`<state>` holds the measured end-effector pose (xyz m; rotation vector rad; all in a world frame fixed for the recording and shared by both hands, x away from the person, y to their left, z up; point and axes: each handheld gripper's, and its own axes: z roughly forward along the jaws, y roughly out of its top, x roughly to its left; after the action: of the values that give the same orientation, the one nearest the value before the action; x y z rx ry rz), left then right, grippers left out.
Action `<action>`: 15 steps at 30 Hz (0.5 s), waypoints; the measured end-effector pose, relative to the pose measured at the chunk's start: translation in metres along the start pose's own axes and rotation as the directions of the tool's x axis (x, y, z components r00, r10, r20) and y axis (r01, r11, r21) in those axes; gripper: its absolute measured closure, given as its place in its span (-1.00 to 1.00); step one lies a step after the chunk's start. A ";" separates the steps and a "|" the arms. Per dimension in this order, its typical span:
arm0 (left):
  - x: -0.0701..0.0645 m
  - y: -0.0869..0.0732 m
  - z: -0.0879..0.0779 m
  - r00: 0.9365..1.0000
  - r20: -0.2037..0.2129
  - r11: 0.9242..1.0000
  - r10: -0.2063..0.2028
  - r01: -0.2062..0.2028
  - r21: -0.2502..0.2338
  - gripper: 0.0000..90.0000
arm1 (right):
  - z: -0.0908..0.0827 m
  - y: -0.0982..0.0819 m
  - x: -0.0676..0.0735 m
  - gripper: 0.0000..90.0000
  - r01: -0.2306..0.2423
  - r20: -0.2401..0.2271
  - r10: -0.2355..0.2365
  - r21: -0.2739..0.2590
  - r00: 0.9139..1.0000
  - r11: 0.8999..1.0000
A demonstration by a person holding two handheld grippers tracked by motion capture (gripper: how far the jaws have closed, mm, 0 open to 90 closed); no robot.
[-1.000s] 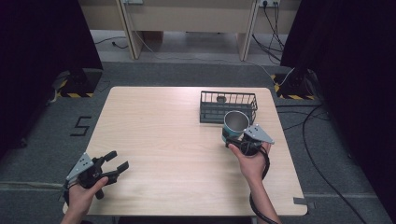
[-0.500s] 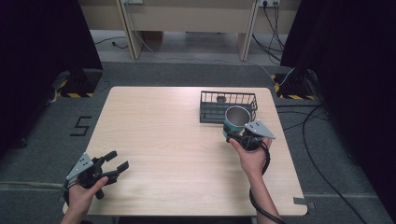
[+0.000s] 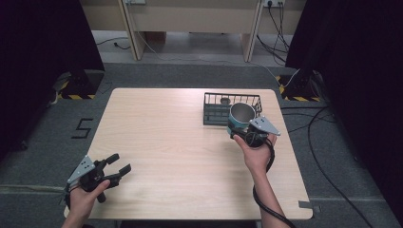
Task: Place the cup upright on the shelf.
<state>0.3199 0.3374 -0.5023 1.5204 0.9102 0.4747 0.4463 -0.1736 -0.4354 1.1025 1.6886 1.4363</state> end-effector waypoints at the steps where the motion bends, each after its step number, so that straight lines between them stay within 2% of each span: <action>1: 0.000 0.000 0.000 1.000 0.000 1.000 0.000 0.000 0.000 -0.49 | 0.000 0.001 0.000 -0.61 0.000 0.001 0.000 0.001 1.000 1.000; 15: 0.000 0.000 0.000 1.000 -0.001 1.000 0.000 0.000 0.000 -0.50 | 0.009 0.008 -0.002 -0.61 -0.004 0.006 0.004 -0.005 1.000 1.000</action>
<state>0.3198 0.3374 -0.5023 1.5205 0.9111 0.4747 0.4563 -0.1709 -0.4291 1.1072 1.6782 1.4376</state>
